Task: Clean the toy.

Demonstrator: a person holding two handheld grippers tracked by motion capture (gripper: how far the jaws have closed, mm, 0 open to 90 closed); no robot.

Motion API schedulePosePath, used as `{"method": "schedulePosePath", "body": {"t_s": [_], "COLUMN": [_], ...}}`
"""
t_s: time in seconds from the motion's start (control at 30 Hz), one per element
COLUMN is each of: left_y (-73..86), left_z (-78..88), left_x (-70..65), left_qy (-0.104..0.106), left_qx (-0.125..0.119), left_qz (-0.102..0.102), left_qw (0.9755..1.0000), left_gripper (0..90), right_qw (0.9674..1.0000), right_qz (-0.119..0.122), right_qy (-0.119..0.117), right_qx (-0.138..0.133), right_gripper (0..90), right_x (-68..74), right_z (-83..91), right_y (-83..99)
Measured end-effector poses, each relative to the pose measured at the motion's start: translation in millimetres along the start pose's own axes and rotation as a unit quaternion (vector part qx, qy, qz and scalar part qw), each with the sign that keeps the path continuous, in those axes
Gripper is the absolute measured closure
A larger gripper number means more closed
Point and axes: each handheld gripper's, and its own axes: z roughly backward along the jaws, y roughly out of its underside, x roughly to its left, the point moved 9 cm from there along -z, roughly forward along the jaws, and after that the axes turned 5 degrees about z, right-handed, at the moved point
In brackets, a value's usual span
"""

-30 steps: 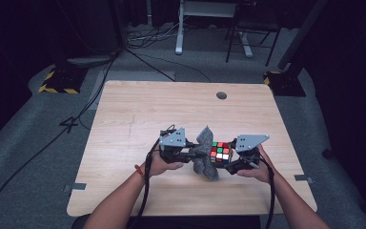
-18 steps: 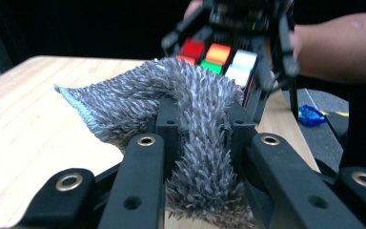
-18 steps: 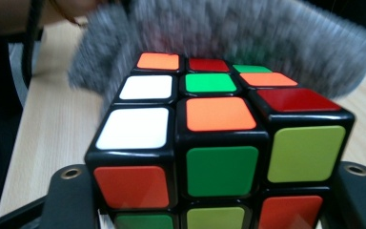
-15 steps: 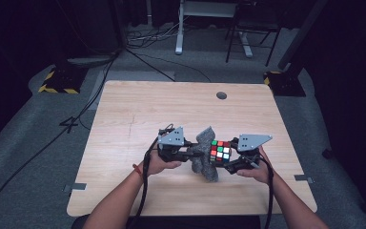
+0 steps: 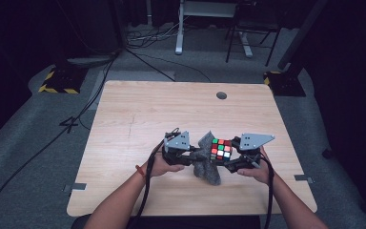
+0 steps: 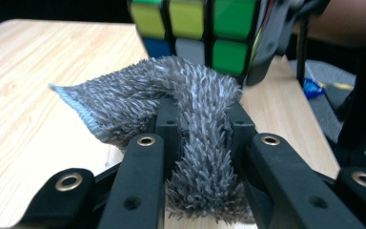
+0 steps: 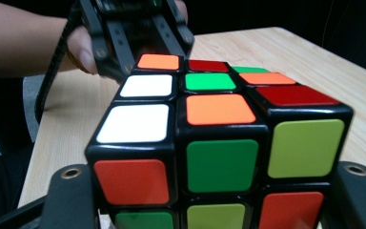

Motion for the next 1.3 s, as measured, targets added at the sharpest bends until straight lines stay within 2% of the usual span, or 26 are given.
{"method": "schedulePosePath", "body": {"t_s": [0.1, 0.2, 0.4, 0.47, 0.57, 0.67, 0.77, 0.87, 0.93, 1.17, 1.3], "left_y": [-8.5, -16.0, -22.4, -22.7, -19.0, -6.7, 2.1, 3.3, 6.2, 8.3, -1.4], "left_z": [7.6, 15.0, 21.5, 22.7, 21.9, 13.4, 5.8, 4.9, 4.5, 3.4, 7.9], "left_x": [-2.4, -5.9, -7.3, -6.0, -1.8, 0.1, -1.5, -0.9, -0.1, -0.6, -1.9], "left_qy": [-0.004, 0.0, 0.002, 0.004, 0.007, 0.003, 0.007, 0.014, 0.017, 0.016, 0.011], "left_qx": [-0.021, -0.041, -0.056, -0.061, -0.056, -0.02, 0.009, 0.01, 0.02, 0.032, 0.001], "left_qz": [-0.003, -0.006, -0.01, -0.005, -0.001, -0.01, -0.02, -0.015, -0.019, -0.021, -0.01], "left_qw": [0.9998, 0.9992, 0.9984, 0.9981, 0.9984, 0.9998, 0.9997, 0.9997, 0.9995, 0.9991, 0.9999], "left_gripper": [74.6, 74.6, 74.5, 74.6, 74.6, 74.6, 74.5, 74.5, 74.5, 74.5, 74.6], "right_qw": [0.9999, 0.9997, 0.9988, 0.9991, 0.9995, 0.9999, 1.0, 1.0, 0.9999, 0.9998, 0.9998], "right_qz": [0.002, 0.005, 0.014, 0.009, 0.009, 0.003, 0.0, 0.0, -0.002, -0.002, -0.005], "right_qy": [-0.003, -0.006, -0.015, -0.012, -0.005, -0.004, -0.005, -0.005, -0.005, -0.004, -0.01], "right_qx": [0.011, 0.021, 0.045, 0.039, 0.03, 0.012, -0.003, -0.008, -0.013, -0.018, -0.016], "right_gripper": [33.4, 33.3, 33.2, 33.3, 33.4, 33.4, 33.4, 33.4, 33.4, 33.4, 33.4], "right_x": [-0.1, 0.6, 5.2, 4.8, 3.3, 2.5, 2.2, 2.5, 2.1, 2.5, 3.0], "right_z": [-2.8, -4.2, -10.6, -10.8, -9.9, -6.5, -3.0, -2.3, -1.8, -1.7, -2.9], "right_y": [5.0, 7.9, 13.1, 12.0, 9.4, 4.7, -0.5, -1.1, -2.7, -4.7, -3.8]}}
